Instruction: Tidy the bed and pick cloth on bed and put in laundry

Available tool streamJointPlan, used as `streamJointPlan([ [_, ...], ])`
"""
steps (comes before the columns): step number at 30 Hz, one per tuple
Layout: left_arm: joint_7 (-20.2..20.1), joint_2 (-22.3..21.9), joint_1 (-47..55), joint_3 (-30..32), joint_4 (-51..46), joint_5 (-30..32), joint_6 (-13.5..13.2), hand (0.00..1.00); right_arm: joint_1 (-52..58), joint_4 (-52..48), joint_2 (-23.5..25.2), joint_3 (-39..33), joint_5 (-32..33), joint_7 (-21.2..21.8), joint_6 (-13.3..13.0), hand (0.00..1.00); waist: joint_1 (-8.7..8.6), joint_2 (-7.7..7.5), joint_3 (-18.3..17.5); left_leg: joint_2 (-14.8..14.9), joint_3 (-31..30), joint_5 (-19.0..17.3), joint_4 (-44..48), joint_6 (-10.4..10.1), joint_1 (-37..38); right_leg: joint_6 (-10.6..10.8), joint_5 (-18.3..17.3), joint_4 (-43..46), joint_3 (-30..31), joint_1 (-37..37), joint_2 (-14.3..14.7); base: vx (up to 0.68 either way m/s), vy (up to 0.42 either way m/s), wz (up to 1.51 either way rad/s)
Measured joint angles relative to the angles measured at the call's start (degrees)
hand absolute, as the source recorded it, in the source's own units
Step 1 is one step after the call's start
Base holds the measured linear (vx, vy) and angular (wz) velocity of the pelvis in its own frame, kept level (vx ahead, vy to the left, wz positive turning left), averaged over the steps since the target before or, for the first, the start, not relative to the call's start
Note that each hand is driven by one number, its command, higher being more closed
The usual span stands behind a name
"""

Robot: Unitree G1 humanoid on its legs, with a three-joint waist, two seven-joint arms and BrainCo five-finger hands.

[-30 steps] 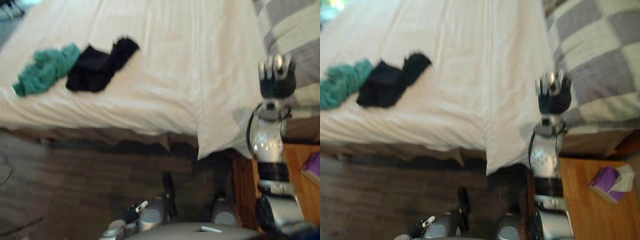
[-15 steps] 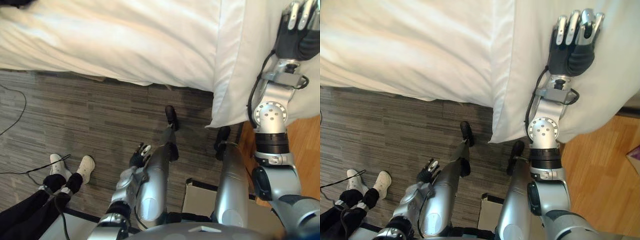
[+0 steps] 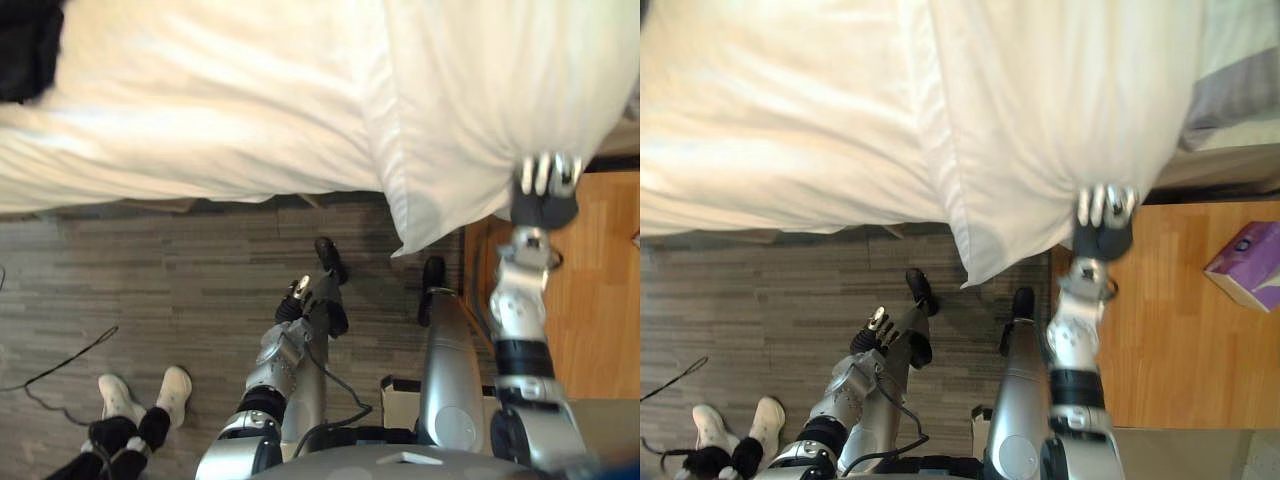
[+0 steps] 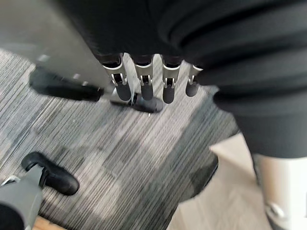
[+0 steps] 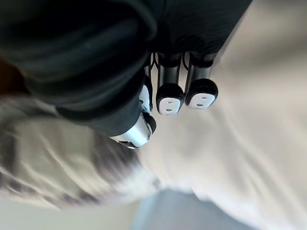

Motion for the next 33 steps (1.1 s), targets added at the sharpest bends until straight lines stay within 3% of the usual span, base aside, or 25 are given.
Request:
streamJointPlan([
  [1,-0.1,0.0,0.3,1.0,0.0,-0.1,0.5,0.00,2.7,0.0,-0.5,-2.3,0.3,0.2,0.0,1.00,-1.04,-0.02,0.0,0.0,0.4,-0.6,0.0,0.0,1.8,0.0,0.0,-0.5,0.2,1.8,0.0,0.11,-0.017,-0.38],
  [3,-0.7,0.3,0.7,1.4,0.0,-0.6,1.1,0.00,6.0,-1.1,-1.6,-5.5,0.3,0.4,-0.1,1.00,-1.24,-0.21,0.0,0.5,1.2,-1.6,0.4,0.0,5.1,0.1,0.1,-1.2,0.3,5.3,0.0,0.12,-0.030,-0.35],
  [6,-2.8,0.7,2.8,3.2,-0.1,-0.5,2.2,0.00,8.8,-6.4,-2.7,-7.7,-1.2,0.4,0.0,1.00,-1.21,-1.80,-1.1,1.4,1.5,-3.6,2.3,-0.3,9.7,0.2,0.0,-2.2,-1.2,11.1,0.1,0.08,-0.043,-0.18],
  [10,-5.5,2.0,7.3,3.4,1.7,1.4,4.4,0.00,11.1,-15.6,-3.7,-9.4,-9.8,0.0,-0.5,1.00,-0.59,-4.43,-6.4,1.2,0.7,-5.2,2.7,-0.2,14.4,0.7,-1.1,-4.0,-5.4,18.5,-1.2,0.08,-0.019,0.24],
  [13,-8.1,2.2,10.4,3.3,2.1,1.4,5.8,0.00,12.6,-25.9,-4.2,-4.4,-16.5,0.7,-0.2,1.00,-0.18,-5.27,-11.5,0.6,-0.4,-8.2,4.6,0.6,16.8,0.8,-1.9,-5.5,-8.4,24.3,-2.4,0.08,0.012,0.33],
  [15,-8.6,2.0,11.2,2.4,2.1,1.1,4.5,0.00,13.0,-29.1,-3.3,0.1,-18.8,2.4,1.2,1.00,0.79,-5.27,-13.2,0.8,-1.5,-11.0,9.3,0.6,16.5,1.9,-2.7,-5.8,-9.4,27.4,-3.3,0.07,0.058,0.28],
  [17,-8.9,2.6,12.5,-0.3,2.1,-1.0,2.7,0.00,13.5,-28.2,-0.8,5.1,-21.1,4.1,2.7,1.00,1.02,-5.10,-14.8,0.4,-4.6,-13.2,13.1,0.9,17.0,2.6,-3.4,-6.0,-12.8,32.2,-4.5,0.08,0.063,0.63],
  [19,-9.4,2.9,13.2,-1.7,2.1,-1.5,2.7,0.00,13.7,-26.0,0.9,7.4,-22.5,4.4,3.5,1.00,1.37,-5.40,-16.0,-0.9,-6.0,-12.9,12.5,1.2,18.4,2.6,-3.4,-7.1,-14.6,34.8,-5.2,0.10,0.050,0.57],
  [22,-10.4,5.4,14.2,-5.4,2.2,4.7,3.8,0.00,13.3,-20.3,0.8,14.6,-25.7,2.8,4.2,1.00,2.35,-5.52,-17.3,-3.6,-9.2,-11.8,10.0,1.5,21.0,2.8,-3.2,-7.8,-16.8,38.9,-6.6,0.04,0.033,0.46],
  [25,-10.1,8.0,14.2,-7.8,2.3,7.9,4.3,0.00,10.0,-13.3,0.9,21.3,-26.8,-0.9,3.2,1.00,2.89,-5.85,-16.8,-4.3,-12.1,-11.6,11.3,1.7,18.4,2.9,-3.2,-7.2,-19.0,39.1,-6.6,-0.10,0.021,0.53],
  [26,-10.1,9.5,13.9,-7.9,2.2,8.0,4.2,0.00,7.1,-10.6,1.0,24.5,-26.8,-2.9,1.1,1.00,3.31,-6.04,-15.3,-4.2,-13.5,-12.0,11.9,1.4,17.2,2.7,-3.3,-6.2,-19.6,38.8,-6.5,-0.14,0.023,0.53],
  [28,-10.3,12.3,12.8,-7.6,2.0,8.2,3.9,0.00,0.1,-7.7,1.0,27.6,-27.0,-5.5,-1.8,1.00,4.80,-6.24,-11.4,-3.8,-14.9,-12.0,13.5,1.7,14.3,-0.1,-5.0,-4.3,-20.2,36.7,-6.1,-0.17,-0.012,0.57],
  [29,-10.2,14.0,11.9,-7.3,2.1,8.0,3.6,0.00,-5.7,-6.0,0.9,28.7,-27.9,-7.5,-3.9,1.00,5.51,-6.22,-9.9,-3.6,-16.4,-11.3,15.4,2.1,9.8,-1.5,-7.6,-3.6,-19.3,33.2,-4.5,-0.18,-0.029,0.67],
  [31,-10.3,16.2,8.9,-7.1,2.7,7.8,3.2,0.00,-15.0,-1.0,0.6,28.7,-29.1,-10.6,-6.7,1.00,5.64,-6.05,-8.4,-2.9,-18.8,-9.6,16.3,2.6,2.0,-1.6,-8.8,-2.3,-17.0,26.1,-0.8,-0.21,-0.056,1.09],
  [33,-10.5,16.7,4.9,-7.1,4.9,6.7,2.1,0.00,-23.1,5.0,-0.7,27.4,-29.8,-13.4,-7.8,1.00,6.55,-5.75,-5.8,-2.7,-19.1,-6.1,15.8,3.3,-1.8,-1.9,-8.7,-0.4,-16.9,22.2,-0.2,-0.12,-0.073,0.87],
])
